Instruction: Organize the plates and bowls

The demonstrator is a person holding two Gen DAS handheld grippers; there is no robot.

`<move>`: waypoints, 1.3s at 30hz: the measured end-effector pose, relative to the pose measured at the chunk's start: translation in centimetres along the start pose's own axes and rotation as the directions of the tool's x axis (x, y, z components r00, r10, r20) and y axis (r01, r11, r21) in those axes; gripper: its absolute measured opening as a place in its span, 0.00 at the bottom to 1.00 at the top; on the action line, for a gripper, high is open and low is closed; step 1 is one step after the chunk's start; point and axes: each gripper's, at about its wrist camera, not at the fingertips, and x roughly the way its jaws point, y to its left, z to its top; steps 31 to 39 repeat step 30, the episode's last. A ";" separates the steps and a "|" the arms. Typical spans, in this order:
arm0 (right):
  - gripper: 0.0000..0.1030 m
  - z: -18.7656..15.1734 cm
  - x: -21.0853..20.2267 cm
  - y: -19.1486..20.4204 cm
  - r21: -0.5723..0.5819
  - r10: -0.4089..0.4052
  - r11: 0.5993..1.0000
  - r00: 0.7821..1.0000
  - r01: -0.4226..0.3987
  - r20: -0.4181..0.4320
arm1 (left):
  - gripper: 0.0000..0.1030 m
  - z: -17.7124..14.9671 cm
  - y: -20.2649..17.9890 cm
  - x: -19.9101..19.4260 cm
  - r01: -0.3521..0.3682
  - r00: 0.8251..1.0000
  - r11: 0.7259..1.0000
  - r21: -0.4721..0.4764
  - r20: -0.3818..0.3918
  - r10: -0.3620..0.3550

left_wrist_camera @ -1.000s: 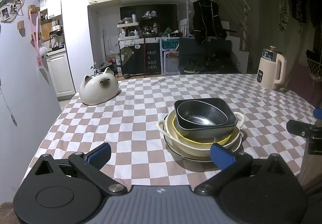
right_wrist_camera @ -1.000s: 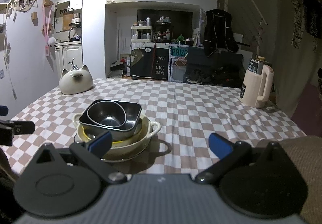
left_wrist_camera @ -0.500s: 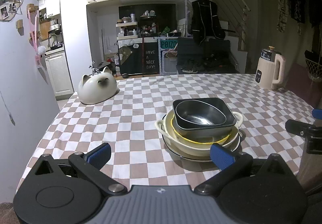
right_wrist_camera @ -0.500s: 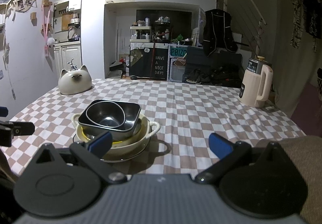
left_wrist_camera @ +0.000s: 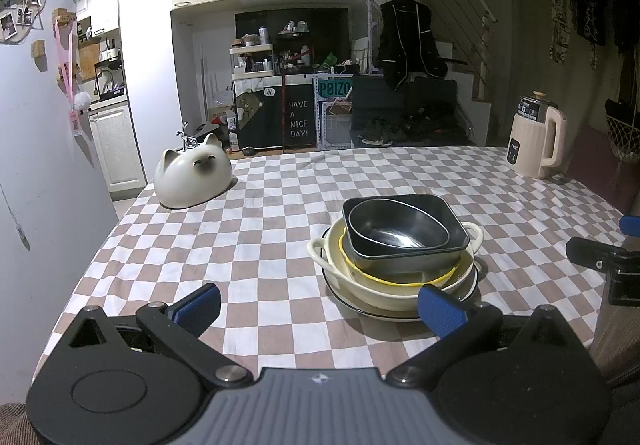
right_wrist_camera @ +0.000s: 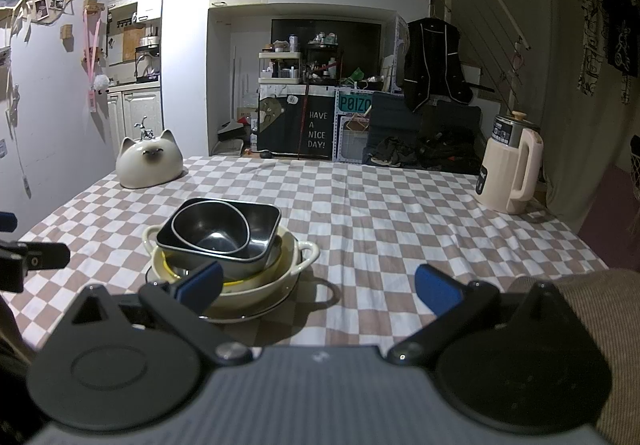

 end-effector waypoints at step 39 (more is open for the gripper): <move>1.00 -0.1 0.0 0.1 0.003 -0.003 1.000 1.000 0.003 -0.001 | 1.00 0.1 0.2 0.1 0.007 1.000 1.000 -0.005 -0.002 -0.007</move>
